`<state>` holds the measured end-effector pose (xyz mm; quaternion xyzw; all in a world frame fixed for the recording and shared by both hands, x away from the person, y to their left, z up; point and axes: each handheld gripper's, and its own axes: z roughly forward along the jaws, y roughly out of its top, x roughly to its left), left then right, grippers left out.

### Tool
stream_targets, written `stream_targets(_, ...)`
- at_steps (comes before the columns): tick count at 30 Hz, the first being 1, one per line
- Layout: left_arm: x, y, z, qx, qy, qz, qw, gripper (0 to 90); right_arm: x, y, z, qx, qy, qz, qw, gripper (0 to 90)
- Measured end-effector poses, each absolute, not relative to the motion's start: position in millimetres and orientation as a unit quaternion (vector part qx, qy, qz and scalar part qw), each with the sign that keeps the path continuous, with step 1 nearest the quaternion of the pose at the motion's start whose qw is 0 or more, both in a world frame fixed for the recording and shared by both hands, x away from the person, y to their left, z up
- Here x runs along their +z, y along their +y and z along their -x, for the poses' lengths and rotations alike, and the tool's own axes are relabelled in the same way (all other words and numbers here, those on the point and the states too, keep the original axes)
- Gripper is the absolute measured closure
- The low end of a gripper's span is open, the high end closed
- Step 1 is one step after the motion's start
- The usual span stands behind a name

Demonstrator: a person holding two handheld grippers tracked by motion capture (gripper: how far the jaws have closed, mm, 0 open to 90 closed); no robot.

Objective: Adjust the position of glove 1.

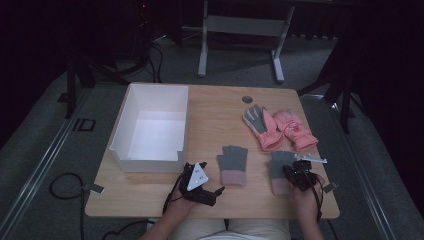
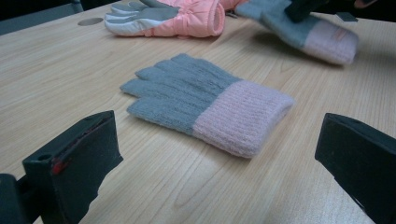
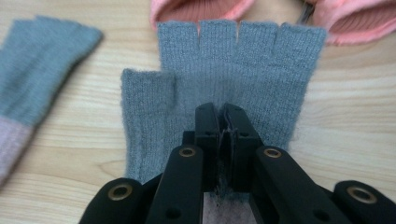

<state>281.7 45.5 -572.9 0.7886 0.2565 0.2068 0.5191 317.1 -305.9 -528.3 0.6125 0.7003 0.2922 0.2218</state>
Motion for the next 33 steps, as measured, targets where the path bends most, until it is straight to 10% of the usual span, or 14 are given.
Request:
stream_targets(12,-573,45,-282,0.205,0.256,-0.789,0.519,0.0,-546,-311,-329,0.28,0.697,-0.627,0.208,78.0)
stream_targets(19,-573,46,-282,0.202,0.254,-0.789,0.521,0.0,-529,-324,-333,0.295,0.74,-0.576,0.185,57.1)
stream_targets(33,-573,47,-281,0.199,0.256,-0.786,0.527,0.0,-529,-346,-336,0.294,0.831,-0.447,0.151,60.8)
